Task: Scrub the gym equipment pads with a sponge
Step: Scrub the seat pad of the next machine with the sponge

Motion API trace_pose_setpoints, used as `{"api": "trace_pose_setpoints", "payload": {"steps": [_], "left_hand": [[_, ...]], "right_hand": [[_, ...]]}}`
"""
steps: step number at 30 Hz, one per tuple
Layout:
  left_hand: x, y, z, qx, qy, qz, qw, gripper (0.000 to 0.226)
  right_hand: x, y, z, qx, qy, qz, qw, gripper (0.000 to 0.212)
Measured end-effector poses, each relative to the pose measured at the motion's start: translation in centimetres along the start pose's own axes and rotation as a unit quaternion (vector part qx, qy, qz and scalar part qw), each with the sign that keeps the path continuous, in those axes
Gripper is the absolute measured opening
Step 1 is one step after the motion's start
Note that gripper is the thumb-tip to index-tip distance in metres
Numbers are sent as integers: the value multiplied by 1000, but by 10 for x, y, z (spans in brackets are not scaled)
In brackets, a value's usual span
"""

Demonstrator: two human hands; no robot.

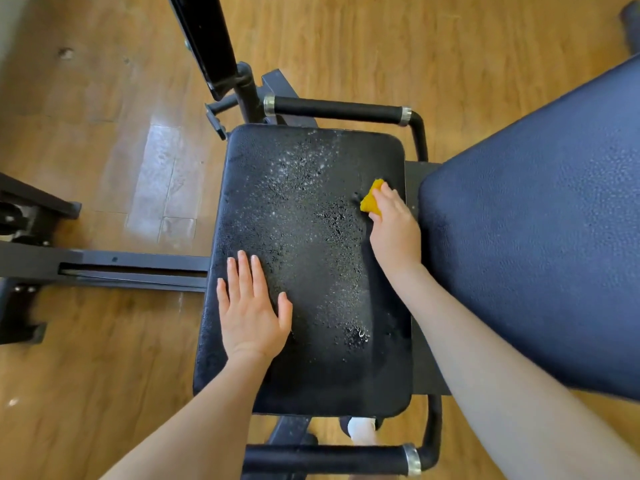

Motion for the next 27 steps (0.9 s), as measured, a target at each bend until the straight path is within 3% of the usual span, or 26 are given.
{"api": "trace_pose_setpoints", "payload": {"steps": [15, 20, 24, 27], "left_hand": [[-2, -1, -1, -29, -9, 22, 999, 72], [-2, -1, -1, -31, -12, 26, 999, 70], [-1, -1, -1, -37, -11, 28, 999, 70], [-2, 1, -1, -41, -10, 31, 999, 71]], "right_hand": [[-181, -15, 11, -6, 7, 44, 999, 49], [-234, -12, 5, 64, 7, 46, 997, 44], [-248, -7, 8, 161, 21, -5, 987, 43], [-220, 4, 13, 154, 2, 10, 988, 41]]}}
Point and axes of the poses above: each hand's wrist, its own x-axis towards the middle knuckle, its own y-axis out of the back of the hand, z = x × y, the point moved 2 cm from there along x, towards the middle knuckle, and after that the axes turned 1 degree about z, right-handed, at the moved point
